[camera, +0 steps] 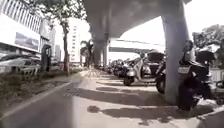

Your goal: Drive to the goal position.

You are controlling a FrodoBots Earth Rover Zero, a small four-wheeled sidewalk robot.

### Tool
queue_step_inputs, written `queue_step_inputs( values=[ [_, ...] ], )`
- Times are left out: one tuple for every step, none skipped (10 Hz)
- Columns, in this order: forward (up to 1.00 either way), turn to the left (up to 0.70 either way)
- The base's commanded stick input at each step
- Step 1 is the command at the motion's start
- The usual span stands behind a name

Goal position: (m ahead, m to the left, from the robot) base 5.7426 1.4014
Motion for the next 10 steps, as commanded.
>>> queue_step_inputs(
  values=[
    [0.7, 0.0],
    [0.7, 0.0],
    [0.7, 0.0],
    [0.7, 0.0],
    [0.7, 0.06],
    [0.7, 0.13],
    [0.7, 0.14],
    [0.7, 0.02],
    [0.7, 0.0],
    [0.7, 0.0]
  ],
)
